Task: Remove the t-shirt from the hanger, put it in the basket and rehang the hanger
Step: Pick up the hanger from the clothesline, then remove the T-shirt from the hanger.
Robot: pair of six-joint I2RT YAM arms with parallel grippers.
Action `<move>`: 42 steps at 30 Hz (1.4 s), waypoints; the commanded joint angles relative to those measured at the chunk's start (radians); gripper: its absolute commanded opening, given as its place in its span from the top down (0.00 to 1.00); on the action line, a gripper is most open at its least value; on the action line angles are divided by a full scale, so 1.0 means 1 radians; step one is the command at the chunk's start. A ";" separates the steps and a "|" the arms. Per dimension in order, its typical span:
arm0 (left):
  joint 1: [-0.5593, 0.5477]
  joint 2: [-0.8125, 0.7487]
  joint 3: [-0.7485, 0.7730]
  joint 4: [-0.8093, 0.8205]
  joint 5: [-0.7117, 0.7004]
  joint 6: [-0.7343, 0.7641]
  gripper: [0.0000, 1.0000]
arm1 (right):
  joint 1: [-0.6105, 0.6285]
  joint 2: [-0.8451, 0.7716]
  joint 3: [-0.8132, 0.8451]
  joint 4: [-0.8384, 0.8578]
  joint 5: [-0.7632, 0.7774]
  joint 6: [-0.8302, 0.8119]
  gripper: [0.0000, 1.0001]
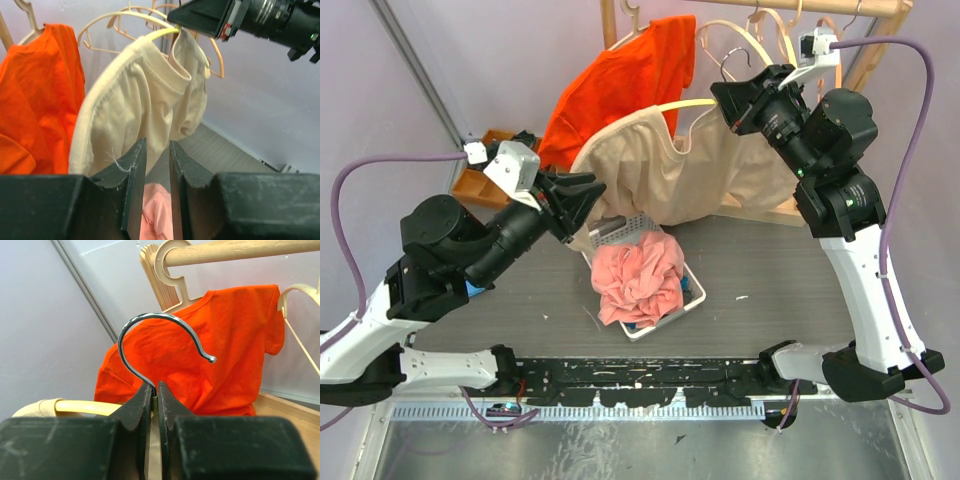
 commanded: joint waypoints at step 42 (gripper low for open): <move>-0.004 -0.059 -0.155 -0.012 -0.308 0.108 1.00 | 0.001 -0.100 -0.027 0.187 -0.015 -0.035 0.99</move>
